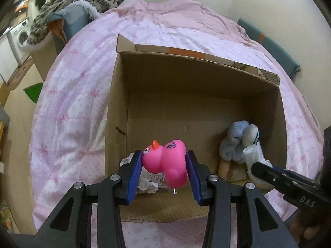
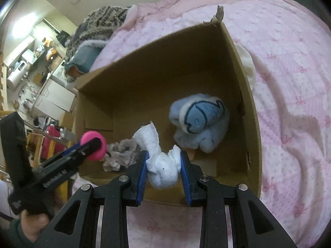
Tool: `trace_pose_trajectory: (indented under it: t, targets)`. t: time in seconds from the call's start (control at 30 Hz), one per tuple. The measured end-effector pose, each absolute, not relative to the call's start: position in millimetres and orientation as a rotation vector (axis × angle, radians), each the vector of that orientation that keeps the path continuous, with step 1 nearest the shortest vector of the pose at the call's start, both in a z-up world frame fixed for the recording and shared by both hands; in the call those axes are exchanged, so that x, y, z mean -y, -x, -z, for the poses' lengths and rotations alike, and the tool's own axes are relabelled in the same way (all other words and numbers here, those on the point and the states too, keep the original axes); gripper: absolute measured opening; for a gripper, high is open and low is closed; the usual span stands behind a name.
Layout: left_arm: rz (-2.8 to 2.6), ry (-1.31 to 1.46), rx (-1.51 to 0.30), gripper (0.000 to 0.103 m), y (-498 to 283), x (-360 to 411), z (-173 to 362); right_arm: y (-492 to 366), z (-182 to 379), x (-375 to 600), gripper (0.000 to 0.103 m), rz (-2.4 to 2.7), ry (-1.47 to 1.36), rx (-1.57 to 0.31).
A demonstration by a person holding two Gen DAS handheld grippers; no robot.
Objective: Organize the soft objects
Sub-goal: 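Carry the duck and white bundle into the box and open both tools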
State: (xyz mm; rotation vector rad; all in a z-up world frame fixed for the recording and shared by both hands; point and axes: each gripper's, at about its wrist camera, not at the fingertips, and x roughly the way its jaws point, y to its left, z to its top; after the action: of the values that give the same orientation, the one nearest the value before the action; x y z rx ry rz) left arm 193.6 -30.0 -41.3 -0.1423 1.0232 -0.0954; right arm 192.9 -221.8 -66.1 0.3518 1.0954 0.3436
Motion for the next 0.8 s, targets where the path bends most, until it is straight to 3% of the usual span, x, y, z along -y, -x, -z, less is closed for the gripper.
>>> trace_pose_trajectory:
  t: [0.8]
  targets:
    - [0.16, 0.058, -1.042, 0.039, -186.7, 53.5, 54.1, -199.6, 81.7, 208.2, 0.032, -0.315, -0.275, -1.158]
